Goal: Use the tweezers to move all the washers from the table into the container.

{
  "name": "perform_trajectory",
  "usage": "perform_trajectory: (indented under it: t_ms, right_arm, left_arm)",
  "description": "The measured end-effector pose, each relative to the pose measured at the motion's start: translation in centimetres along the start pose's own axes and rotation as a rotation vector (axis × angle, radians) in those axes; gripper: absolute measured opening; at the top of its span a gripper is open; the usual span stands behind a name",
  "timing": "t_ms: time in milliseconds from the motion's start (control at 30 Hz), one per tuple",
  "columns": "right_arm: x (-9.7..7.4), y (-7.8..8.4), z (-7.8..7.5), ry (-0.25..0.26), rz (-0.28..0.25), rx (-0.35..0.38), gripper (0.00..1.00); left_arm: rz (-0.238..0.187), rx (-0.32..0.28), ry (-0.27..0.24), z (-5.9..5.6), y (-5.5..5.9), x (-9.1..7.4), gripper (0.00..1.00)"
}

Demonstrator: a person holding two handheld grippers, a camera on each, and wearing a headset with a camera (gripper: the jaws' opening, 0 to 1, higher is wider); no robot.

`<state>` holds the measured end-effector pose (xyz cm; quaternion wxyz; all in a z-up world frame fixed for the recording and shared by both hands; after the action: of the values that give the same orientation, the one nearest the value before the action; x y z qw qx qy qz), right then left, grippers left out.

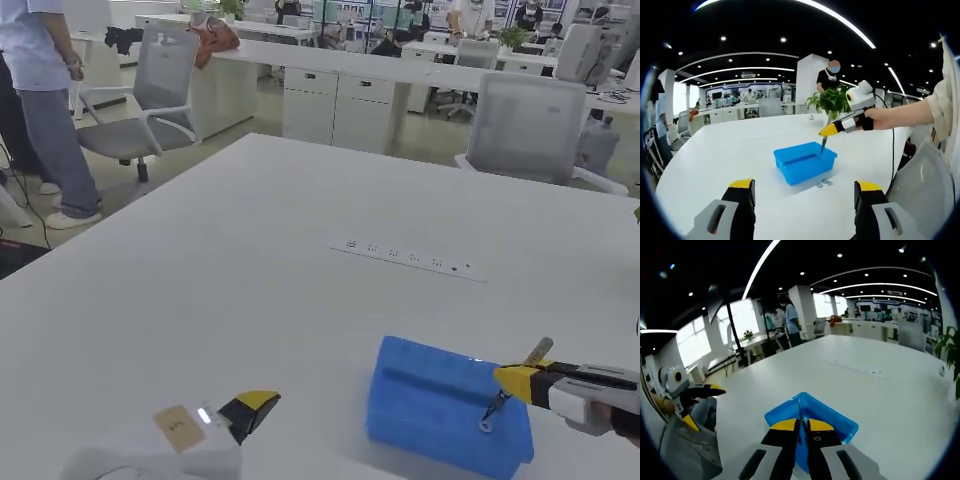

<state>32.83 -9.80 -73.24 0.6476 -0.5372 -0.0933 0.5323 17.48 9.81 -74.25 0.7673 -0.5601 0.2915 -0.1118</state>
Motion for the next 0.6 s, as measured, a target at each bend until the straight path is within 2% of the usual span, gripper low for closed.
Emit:
perform_trajectory:
  t_ms: [200, 333, 433, 600]
  right_arm:
    - [-0.7, 0.1, 1.6, -0.02, -0.01, -0.036, 0.03]
    - [-0.9, 0.3, 2.6, -0.051, -0.021, -0.029, 0.03]
    - [-0.9, 0.8, 3.0, -0.053, -0.01, -0.043, 0.03]
    - [-0.6, 2.0, 3.1, -0.08, -0.006, -0.019, 0.03]
  left_arm:
    - [0.001, -0.001, 0.008, -0.1, 0.0, 0.0, 0.82]
    - [0.002, -0.002, 0.007, -0.1, 0.0, 0.0, 0.82]
    - [0.006, 0.002, 0.011, -0.1, 0.1, 0.0, 0.82]
    - [0.001, -0.011, 0.01, -0.1, 0.1, 0.0, 0.82]
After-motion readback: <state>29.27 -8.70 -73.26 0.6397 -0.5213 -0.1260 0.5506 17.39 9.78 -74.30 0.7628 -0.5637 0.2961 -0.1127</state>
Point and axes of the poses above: the centre of the closed fingertips' face, and the gripper's own axes: x roughly forward along the fingers, z roughly to its left, y roughly out of its underside, the point moved 6 cm from there along -x, roughly backward along the fingers, and after that the axes turned 15 degrees about x, right-handed, at the moved point
